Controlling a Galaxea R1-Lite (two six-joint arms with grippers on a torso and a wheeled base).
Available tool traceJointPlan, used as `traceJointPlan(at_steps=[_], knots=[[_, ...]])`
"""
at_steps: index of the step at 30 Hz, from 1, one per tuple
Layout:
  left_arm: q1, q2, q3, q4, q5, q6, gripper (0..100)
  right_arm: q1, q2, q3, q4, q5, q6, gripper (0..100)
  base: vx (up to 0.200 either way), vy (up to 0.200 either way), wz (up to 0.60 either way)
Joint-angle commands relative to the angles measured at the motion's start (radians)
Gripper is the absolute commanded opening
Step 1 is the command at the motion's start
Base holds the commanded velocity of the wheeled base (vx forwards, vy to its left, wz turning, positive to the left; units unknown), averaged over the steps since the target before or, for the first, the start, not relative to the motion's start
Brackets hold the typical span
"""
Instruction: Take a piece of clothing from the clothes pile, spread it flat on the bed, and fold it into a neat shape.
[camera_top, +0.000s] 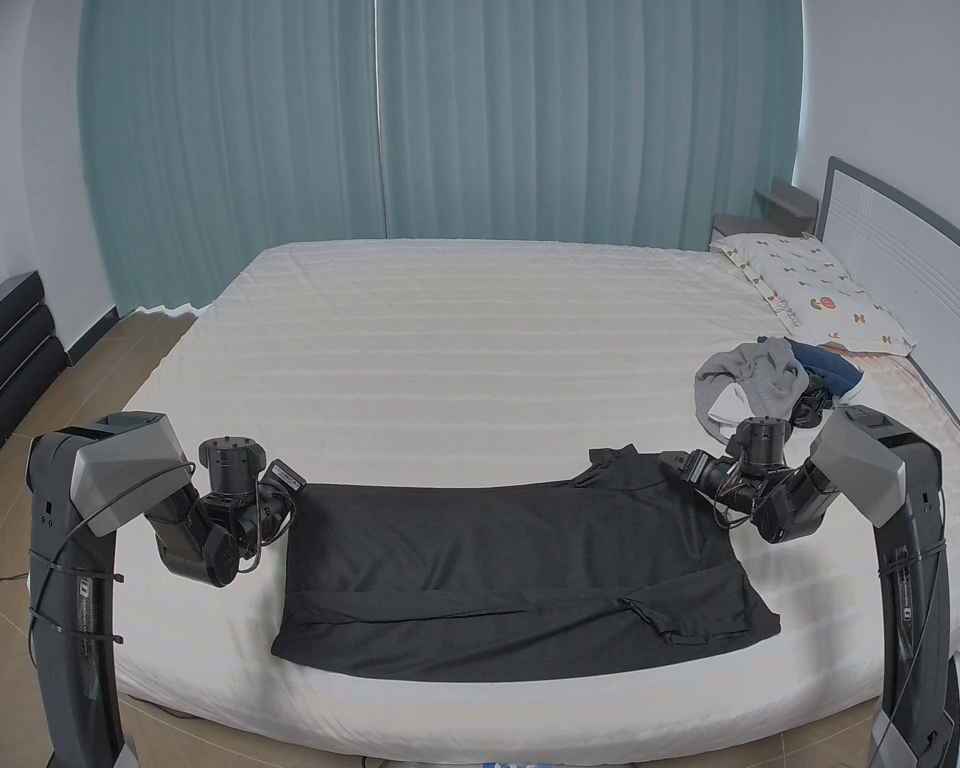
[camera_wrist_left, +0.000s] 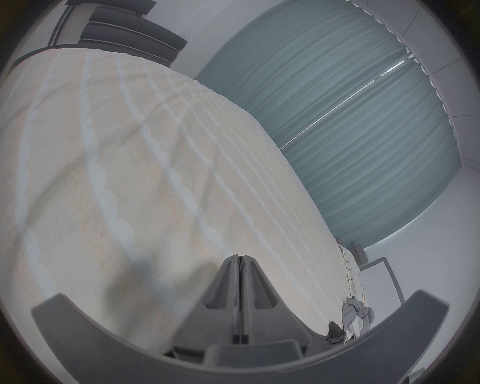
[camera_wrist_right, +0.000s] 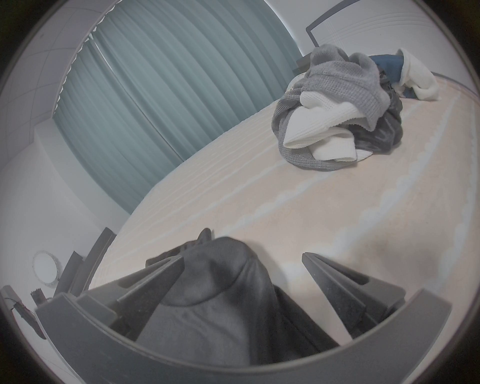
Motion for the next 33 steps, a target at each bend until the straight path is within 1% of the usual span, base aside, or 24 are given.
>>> traceJointPlan(at_steps=[1, 2, 3, 7, 12, 14, 18, 21, 23, 28, 30, 33], knots=[[0.002, -0.002, 0.002, -0.001, 0.000, -0.002, 0, 0.004, 0.074, -0.086, 0.013, -0.001, 0.044, 100, 0.000, 0.000, 0.00], [0.002, -0.002, 0.002, -0.001, 0.000, -0.002, 0, 0.004, 0.074, -0.086, 0.013, -0.001, 0.044, 100, 0.000, 0.000, 0.00], [0.000, -0.002, 0.002, -0.001, 0.000, -0.002, 0, 0.004, 0.073, -0.092, 0.017, 0.009, 0.060, 0, 0.000, 0.000, 0.00], [0.000, -0.002, 0.002, -0.001, 0.000, -0.002, 0, 0.001, 0.074, -0.100, 0.013, 0.052, 0.063, 0, 0.000, 0.000, 0.00], [-0.001, -0.003, 0.001, -0.001, 0.000, -0.002, 0, -0.002, 0.059, -0.090, -0.006, 0.052, 0.068, 0, 0.000, 0.000, 0.00], [-0.001, -0.006, 0.001, -0.001, 0.002, -0.002, 0, -0.002, 0.042, -0.080, -0.029, 0.048, 0.086, 0, 0.000, 0.000, 0.00], [-0.001, -0.017, 0.001, -0.001, 0.002, -0.002, 0, -0.011, -0.001, -0.026, -0.095, 0.047, 0.113, 0, 0.000, 0.000, 0.00], [-0.001, -0.034, 0.002, -0.001, 0.003, -0.002, 0, -0.011, -0.018, 0.020, -0.124, 0.042, 0.113, 0, 0.000, 0.000, 0.00], [0.002, -0.043, 0.010, -0.001, 0.005, -0.001, 0, -0.019, -0.042, 0.069, -0.184, 0.042, 0.113, 0, 0.000, 0.000, 0.00], [0.002, -0.062, 0.024, -0.015, 0.006, 0.001, 0, -0.029, -0.067, 0.127, -0.207, 0.042, 0.109, 0, 0.000, 0.000, 0.00], [0.005, -0.085, 0.051, -0.025, 0.005, -0.001, 0, -0.032, -0.084, 0.147, -0.262, 0.039, 0.123, 0, 0.000, 0.000, 0.00], [0.003, -0.085, 0.067, -0.048, 0.005, 0.004, 0, -0.034, -0.078, 0.179, -0.274, 0.045, 0.119, 0, 0.000, 0.000, 0.00]])
